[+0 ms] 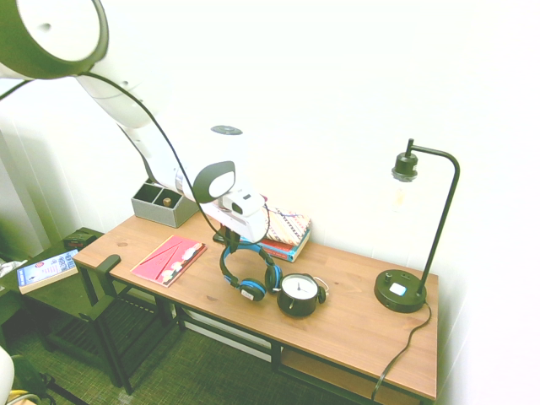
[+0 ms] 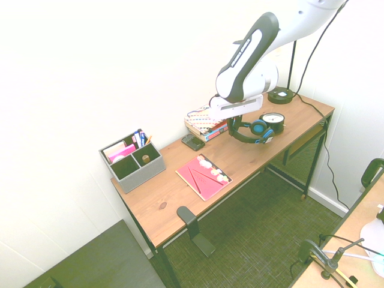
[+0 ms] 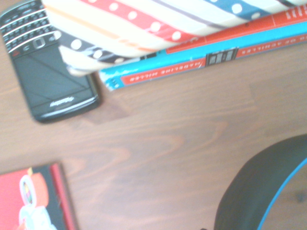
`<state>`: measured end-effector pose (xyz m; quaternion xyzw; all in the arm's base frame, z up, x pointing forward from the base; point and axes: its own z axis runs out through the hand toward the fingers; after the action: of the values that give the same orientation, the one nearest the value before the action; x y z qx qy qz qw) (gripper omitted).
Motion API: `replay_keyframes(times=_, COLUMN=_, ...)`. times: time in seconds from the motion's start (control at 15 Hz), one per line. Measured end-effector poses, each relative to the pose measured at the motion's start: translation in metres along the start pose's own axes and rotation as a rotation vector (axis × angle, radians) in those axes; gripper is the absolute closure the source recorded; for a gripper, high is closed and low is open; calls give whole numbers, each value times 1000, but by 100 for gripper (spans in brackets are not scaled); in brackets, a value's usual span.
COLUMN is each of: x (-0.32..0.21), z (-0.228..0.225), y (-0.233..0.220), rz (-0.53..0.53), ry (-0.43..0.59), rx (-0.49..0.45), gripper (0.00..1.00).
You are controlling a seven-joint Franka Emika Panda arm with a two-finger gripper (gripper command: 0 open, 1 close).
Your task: Hang the headphone
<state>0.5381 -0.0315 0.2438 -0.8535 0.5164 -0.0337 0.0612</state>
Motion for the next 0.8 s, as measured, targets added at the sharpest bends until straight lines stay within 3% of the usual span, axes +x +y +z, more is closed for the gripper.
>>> replay_keyframes(times=0.53, x=-158, z=-96, y=31, rz=-286, ry=-14, rx=39, gripper=100)
replay_keyframes(times=0.8, x=-253, z=-106, y=31, rz=-404, ry=-32, rx=34, gripper=100)
